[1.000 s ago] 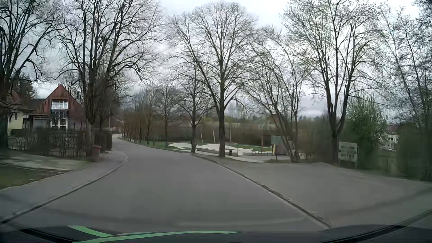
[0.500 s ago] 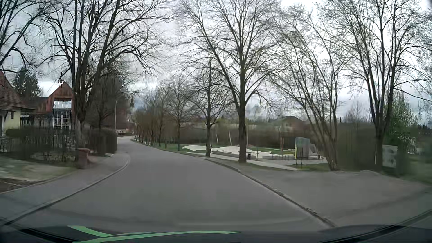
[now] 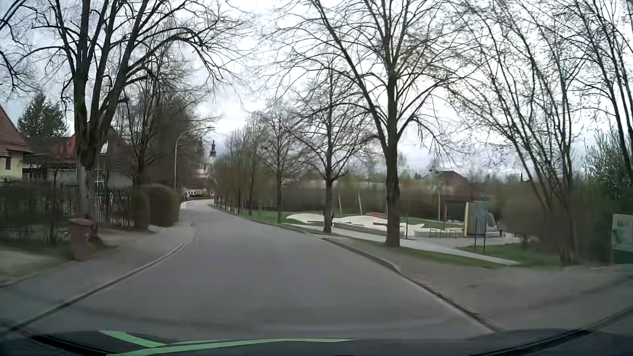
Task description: Follow the waypoints while adhering to traffic rules and regulations
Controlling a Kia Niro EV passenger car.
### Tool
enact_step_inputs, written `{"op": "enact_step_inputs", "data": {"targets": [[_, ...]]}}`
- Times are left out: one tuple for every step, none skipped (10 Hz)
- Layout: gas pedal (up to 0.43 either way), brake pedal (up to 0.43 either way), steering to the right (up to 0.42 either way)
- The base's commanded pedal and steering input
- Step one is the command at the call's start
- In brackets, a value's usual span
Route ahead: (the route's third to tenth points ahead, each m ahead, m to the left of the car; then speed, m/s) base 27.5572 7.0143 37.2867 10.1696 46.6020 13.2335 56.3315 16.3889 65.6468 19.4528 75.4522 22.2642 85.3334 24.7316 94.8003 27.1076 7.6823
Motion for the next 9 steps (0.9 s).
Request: {"op": "enact_step_inputs", "data": {"targets": [[0.008, 0.0, -0.056], [0.008, 0.0, -0.055], [0.02, 0.0, -0.055], [0.02, 0.0, -0.055], [0.02, 0.0, -0.054], [0.02, 0.0, -0.054], [0.02, 0.0, -0.054], [0.02, 0.0, -0.054], [0.02, 0.0, -0.055]]}}
